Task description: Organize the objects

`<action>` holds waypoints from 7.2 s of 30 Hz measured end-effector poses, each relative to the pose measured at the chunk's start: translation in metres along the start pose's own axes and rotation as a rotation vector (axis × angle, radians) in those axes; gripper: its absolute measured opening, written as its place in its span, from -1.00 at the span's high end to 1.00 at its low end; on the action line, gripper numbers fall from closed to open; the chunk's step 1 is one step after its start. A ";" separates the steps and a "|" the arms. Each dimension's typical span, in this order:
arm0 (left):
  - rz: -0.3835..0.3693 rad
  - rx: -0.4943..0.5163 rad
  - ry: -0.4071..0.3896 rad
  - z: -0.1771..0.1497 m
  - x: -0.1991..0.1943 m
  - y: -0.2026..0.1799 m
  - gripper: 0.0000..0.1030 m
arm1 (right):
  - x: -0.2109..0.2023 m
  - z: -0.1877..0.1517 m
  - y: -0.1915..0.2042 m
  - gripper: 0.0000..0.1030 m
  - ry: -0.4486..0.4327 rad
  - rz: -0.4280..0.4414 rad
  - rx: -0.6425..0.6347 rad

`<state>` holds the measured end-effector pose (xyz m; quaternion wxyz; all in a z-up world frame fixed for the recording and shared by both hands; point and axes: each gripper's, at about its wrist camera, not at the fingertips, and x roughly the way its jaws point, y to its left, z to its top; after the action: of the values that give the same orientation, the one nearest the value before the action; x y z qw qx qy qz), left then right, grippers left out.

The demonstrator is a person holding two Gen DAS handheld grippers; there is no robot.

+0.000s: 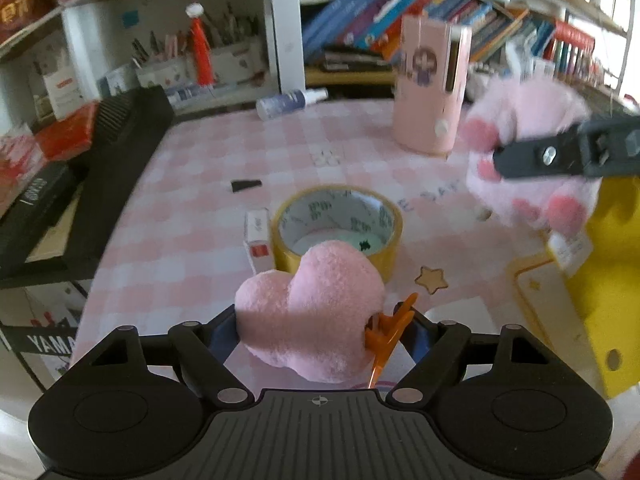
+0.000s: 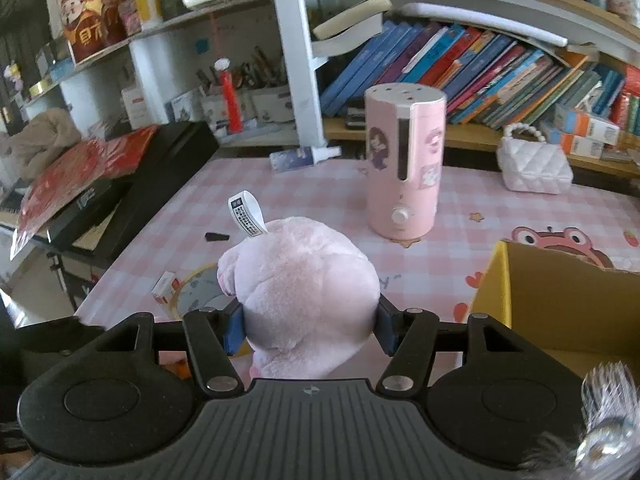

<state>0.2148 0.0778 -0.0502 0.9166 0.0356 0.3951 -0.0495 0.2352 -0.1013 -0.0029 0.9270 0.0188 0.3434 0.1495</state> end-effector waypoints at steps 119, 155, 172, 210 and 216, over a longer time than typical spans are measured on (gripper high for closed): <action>-0.379 0.273 -0.281 0.006 -0.104 -0.211 -0.59 | -0.202 -0.071 -0.131 -0.13 -0.221 -0.379 0.114; -0.288 0.337 -0.167 0.020 -0.045 -0.243 -0.69 | -0.078 -0.056 -0.191 -0.16 0.167 -0.203 0.066; -0.313 0.268 -0.312 0.016 -0.089 -0.218 -0.86 | -0.114 -0.047 -0.178 -0.33 0.039 -0.215 0.109; -0.293 0.188 -0.234 -0.081 -0.155 -0.106 -0.91 | -0.208 -0.155 -0.036 -0.34 -0.019 -0.433 0.232; -0.255 0.196 -0.195 -0.100 -0.161 -0.092 -0.91 | -0.198 -0.174 -0.005 -0.34 0.040 -0.390 0.212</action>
<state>0.0219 0.0073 -0.0033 0.9290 0.0694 0.2989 -0.2068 -0.0176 -0.1749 -0.0119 0.9242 0.0467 0.3727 -0.0690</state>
